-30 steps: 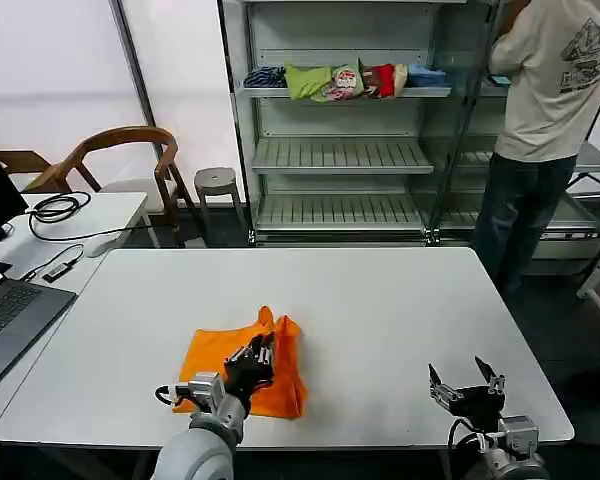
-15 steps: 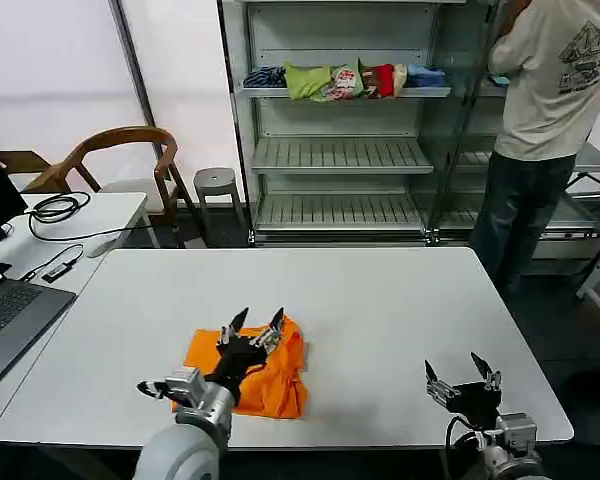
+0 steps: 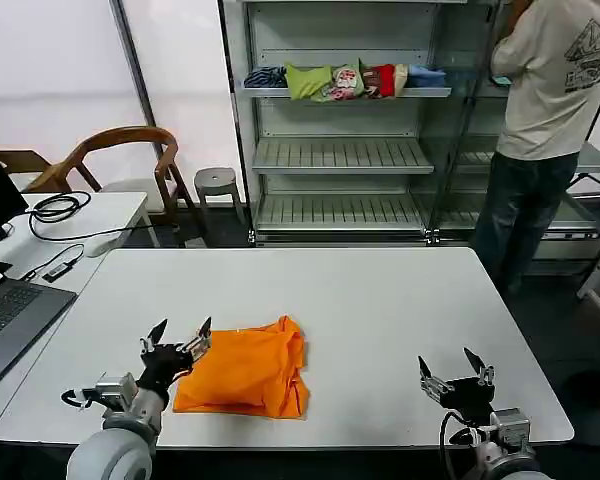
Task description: Fold and organize the clothes.
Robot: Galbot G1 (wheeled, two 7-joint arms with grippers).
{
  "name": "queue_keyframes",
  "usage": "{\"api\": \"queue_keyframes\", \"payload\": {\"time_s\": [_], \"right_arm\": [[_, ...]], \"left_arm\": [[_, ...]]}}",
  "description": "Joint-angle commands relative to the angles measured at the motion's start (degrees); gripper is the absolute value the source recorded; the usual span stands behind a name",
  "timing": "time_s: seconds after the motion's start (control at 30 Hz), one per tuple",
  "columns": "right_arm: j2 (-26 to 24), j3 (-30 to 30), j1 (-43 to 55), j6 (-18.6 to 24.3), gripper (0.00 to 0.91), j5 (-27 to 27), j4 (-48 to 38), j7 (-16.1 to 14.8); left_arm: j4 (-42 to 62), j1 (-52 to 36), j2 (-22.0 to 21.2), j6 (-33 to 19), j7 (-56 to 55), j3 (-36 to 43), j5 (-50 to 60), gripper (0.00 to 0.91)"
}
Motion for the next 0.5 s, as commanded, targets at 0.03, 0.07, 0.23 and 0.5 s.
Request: {"api": "queue_keyframes", "payload": {"time_s": [0.03, 0.07, 0.23, 0.5], "right_arm": [[-0.07, 0.23, -0.39, 0.15, 0.907, -0.02, 0.35, 0.02], [-0.15, 0.36, -0.64, 0.22, 0.907, -0.01, 0.42, 0.02], [-0.60, 1.32, -1.67, 0.41, 0.907, 0.02, 0.95, -0.01], [-0.53, 1.75, -2.72, 0.55, 0.907, -0.10, 1.35, 0.01]], "left_arm": [[4.40, 3.27, 0.22, 1.47, 0.95, -1.88, 2.35, 0.907], [4.94, 2.96, -0.02, 1.41, 1.05, -1.25, 2.90, 0.907], [6.93, 2.23, -1.06, 0.19, 1.78, 0.87, 3.63, 0.907], [9.54, 1.05, -2.06, -0.95, 1.96, 3.40, 4.40, 0.907]]}}
